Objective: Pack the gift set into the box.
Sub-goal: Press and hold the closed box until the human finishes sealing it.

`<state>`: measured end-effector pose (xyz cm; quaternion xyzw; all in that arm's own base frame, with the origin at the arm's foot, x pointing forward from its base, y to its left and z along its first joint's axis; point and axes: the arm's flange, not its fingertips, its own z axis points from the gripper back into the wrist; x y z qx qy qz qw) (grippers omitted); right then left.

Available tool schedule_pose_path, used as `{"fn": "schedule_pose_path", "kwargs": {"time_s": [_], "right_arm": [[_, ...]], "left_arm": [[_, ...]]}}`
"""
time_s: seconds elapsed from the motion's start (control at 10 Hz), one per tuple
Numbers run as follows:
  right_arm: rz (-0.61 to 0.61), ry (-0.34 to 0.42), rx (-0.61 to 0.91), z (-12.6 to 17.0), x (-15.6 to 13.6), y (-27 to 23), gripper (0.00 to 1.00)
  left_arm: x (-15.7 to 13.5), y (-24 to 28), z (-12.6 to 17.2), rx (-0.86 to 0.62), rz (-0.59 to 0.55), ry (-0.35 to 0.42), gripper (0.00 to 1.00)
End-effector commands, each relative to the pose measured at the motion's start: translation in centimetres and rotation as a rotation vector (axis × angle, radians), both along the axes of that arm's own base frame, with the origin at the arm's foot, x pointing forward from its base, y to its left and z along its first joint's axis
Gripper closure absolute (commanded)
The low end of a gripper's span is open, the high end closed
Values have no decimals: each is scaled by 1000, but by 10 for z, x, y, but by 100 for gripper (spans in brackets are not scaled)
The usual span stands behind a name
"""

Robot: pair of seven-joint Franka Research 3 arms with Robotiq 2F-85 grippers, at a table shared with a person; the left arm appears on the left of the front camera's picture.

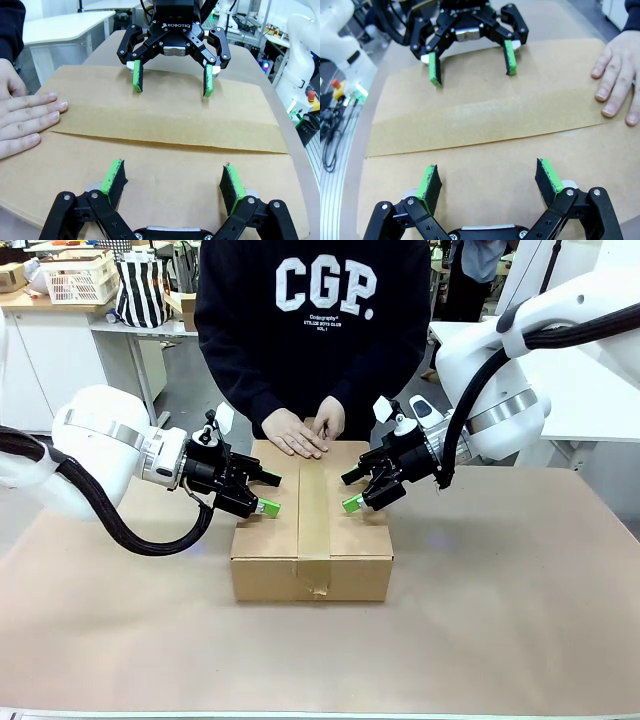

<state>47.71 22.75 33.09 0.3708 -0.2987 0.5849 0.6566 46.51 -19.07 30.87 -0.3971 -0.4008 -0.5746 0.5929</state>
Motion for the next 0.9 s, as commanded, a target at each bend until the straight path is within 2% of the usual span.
{"fn": "schedule_pose_path", "kwargs": {"time_s": [0.0,0.8], "right_arm": [[-12,-3,-9,-4,-1,0,0],[-12,-3,-9,-4,-1,0,0]], "left_arm": [[-1,0,-3,7,-2,3,0],[-1,0,-3,7,-2,3,0]]}}
